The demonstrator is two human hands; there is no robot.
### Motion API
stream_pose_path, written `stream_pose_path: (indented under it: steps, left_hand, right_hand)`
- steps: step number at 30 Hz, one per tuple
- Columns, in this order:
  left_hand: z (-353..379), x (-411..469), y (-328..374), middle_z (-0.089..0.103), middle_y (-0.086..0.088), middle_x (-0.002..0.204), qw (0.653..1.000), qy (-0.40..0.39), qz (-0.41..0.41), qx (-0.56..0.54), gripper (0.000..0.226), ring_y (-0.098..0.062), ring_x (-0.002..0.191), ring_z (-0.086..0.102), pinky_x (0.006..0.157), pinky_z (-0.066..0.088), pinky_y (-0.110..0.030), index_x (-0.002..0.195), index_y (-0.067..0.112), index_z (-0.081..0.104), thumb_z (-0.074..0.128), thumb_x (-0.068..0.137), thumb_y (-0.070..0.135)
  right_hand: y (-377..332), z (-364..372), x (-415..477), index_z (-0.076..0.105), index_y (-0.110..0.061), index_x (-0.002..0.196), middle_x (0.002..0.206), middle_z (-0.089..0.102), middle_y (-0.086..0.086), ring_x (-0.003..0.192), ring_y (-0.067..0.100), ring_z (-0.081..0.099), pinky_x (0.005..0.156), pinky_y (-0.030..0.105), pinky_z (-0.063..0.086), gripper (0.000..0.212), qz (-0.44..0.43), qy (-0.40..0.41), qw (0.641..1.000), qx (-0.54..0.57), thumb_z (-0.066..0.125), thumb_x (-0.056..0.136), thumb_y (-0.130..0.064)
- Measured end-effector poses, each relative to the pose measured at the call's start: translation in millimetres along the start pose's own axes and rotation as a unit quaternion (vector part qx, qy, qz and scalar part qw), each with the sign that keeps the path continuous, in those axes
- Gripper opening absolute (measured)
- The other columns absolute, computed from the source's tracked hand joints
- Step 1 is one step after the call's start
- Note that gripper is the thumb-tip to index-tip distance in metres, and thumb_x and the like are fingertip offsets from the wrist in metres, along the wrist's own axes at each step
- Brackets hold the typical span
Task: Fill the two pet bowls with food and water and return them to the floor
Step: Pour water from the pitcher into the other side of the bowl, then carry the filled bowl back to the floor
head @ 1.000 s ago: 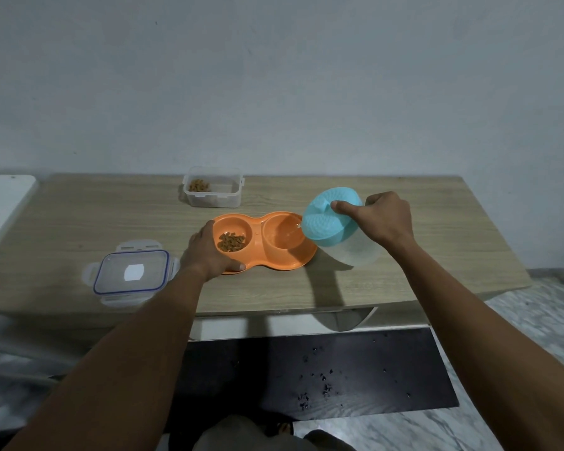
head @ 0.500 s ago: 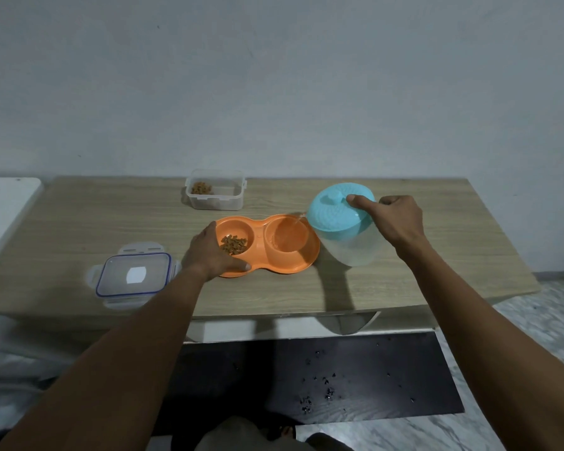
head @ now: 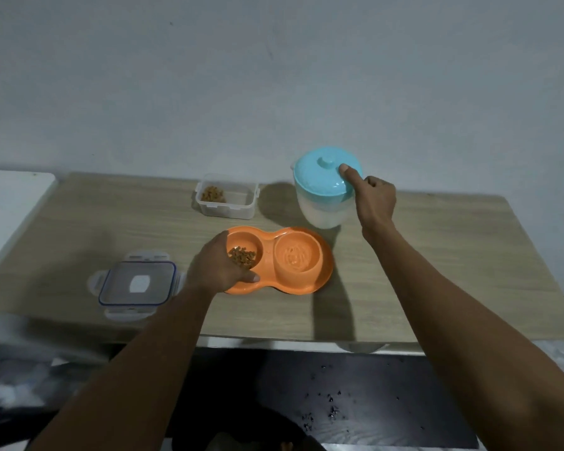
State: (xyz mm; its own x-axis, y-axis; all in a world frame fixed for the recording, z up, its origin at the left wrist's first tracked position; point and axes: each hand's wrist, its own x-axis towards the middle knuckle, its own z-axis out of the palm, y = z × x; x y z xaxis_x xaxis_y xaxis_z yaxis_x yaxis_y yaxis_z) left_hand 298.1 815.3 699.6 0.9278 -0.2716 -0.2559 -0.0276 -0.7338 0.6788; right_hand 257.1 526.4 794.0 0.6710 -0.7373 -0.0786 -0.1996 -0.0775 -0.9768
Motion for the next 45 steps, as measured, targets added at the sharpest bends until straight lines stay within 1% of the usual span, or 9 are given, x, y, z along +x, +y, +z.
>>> stream_pose_path:
  steps: [8, 12, 15, 18, 24, 28, 33, 40, 45]
  left_hand:
    - [5.6, 6.8, -12.6, 0.056, 0.003, 0.135, 1.000, 0.019, 0.017, 0.005, 0.132, -0.022, 0.121, 0.055, 0.098, 0.049, -0.047, 0.141, 0.029, 0.041, 0.087, 0.023, 0.066]
    - [5.8, 4.4, -8.6, 0.045, -0.002, 0.148, 1.000, 0.027, 0.008, 0.010, 0.135, -0.024, 0.133, 0.045, 0.106, 0.043, -0.045, 0.151, 0.021, 0.032, 0.095, 0.035, 0.049]
    - [5.1, 3.8, -6.9, 0.045, -0.003, 0.148, 0.999, 0.027, 0.003, 0.018, 0.133, -0.024, 0.133, 0.045, 0.106, 0.042, -0.042, 0.150, 0.021, 0.032, 0.096, 0.037, 0.047]
    - [3.4, 2.3, -5.2, 0.050, 0.000, 0.143, 1.000, 0.028, 0.002, 0.010, 0.131, -0.023, 0.129, 0.048, 0.103, 0.044, -0.040, 0.147, 0.025, 0.035, 0.095, 0.033, 0.050]
    - [-1.4, -1.9, -1.2, 0.054, 0.009, 0.135, 1.000, 0.012, -0.025, 0.013, 0.130, -0.019, 0.122, 0.054, 0.099, 0.049, -0.044, 0.139, 0.039, 0.037, 0.085, 0.022, 0.067]
    - [-2.4, -1.1, -7.8, 0.055, 0.010, 0.131, 1.000, 0.009, -0.014, 0.027, 0.131, -0.019, 0.118, 0.056, 0.093, 0.052, -0.047, 0.135, 0.042, 0.039, 0.078, 0.016, 0.080]
    - [-7.0, -7.4, -4.0, 0.025, 0.003, 0.159, 0.997, -0.025, 0.006, 0.071, 0.139, -0.022, 0.146, 0.022, 0.112, 0.035, -0.048, 0.155, 0.026, 0.014, 0.078, 0.041, 0.075]
    - [-21.4, -11.3, -13.5, 0.044, -0.009, 0.149, 0.998, 0.060, 0.006, 0.025, 0.083, -0.028, 0.140, 0.036, 0.113, 0.032, -0.043, 0.143, 0.016, 0.043, 0.069, 0.077, 0.059]
    - [-33.1, -9.9, -20.9, 0.066, -0.016, 0.113, 0.996, 0.050, -0.046, 0.054, 0.049, -0.032, 0.105, 0.061, 0.080, 0.045, -0.034, 0.109, 0.010, 0.069, 0.065, 0.081, 0.050]
  right_hand:
    - [19.7, 41.8, 46.7, 0.057, -0.001, 0.071, 0.071, 0.046, 0.017, 0.067, 0.019, 0.043, 0.057, 0.032, 0.037, 0.053, 0.065, -0.024, 0.997, 0.018, 0.082, 0.077, -0.048]
    - [31.5, 46.1, 64.0, 0.061, 0.019, 0.096, 0.088, 0.063, 0.033, 0.076, 0.020, 0.054, 0.066, 0.037, 0.044, 0.087, 0.039, -0.030, 0.999, 0.023, 0.076, 0.069, -0.063]
    - [27.1, 46.0, 60.2, 0.057, 0.006, 0.080, 0.072, 0.050, 0.012, 0.067, 0.013, 0.050, 0.063, 0.031, 0.040, 0.071, 0.036, -0.039, 0.999, 0.004, 0.074, 0.074, -0.063]
    - [27.6, 48.8, 47.4, 0.055, -0.010, 0.093, 0.079, 0.057, 0.000, 0.062, -0.001, 0.054, 0.062, 0.019, 0.043, 0.053, 0.031, 0.017, 0.999, 0.005, 0.072, 0.084, -0.059]
    - [73.9, 38.3, -17.8, 0.059, -0.022, 0.127, 0.131, 0.061, 0.011, 0.126, 0.033, 0.055, 0.107, 0.049, 0.043, 0.063, 0.098, 0.107, 0.981, -0.131, 0.063, 0.081, -0.065]
    - [101.8, 32.1, -78.7, 0.059, -0.020, 0.136, 0.135, 0.059, 0.016, 0.130, 0.038, 0.053, 0.108, 0.051, 0.043, 0.060, 0.109, 0.027, 0.966, -0.233, 0.064, 0.088, -0.056]
    - [104.6, 39.0, -114.1, 0.053, -0.016, 0.145, 0.141, 0.050, 0.017, 0.125, 0.041, 0.056, 0.106, 0.053, 0.047, 0.061, 0.119, 0.007, 0.958, -0.259, 0.064, 0.093, -0.047]
    - [95.3, 40.2, -113.3, 0.065, -0.002, 0.131, 0.133, 0.065, 0.021, 0.122, 0.040, 0.060, 0.100, 0.043, 0.047, 0.050, 0.172, 0.042, 0.962, -0.208, 0.066, 0.095, -0.037]
    - [95.7, 38.3, -115.2, 0.075, -0.005, 0.114, 0.116, 0.073, 0.018, 0.113, 0.038, 0.064, 0.096, 0.041, 0.050, 0.043, 0.220, 0.066, 0.958, -0.173, 0.069, 0.092, -0.041]
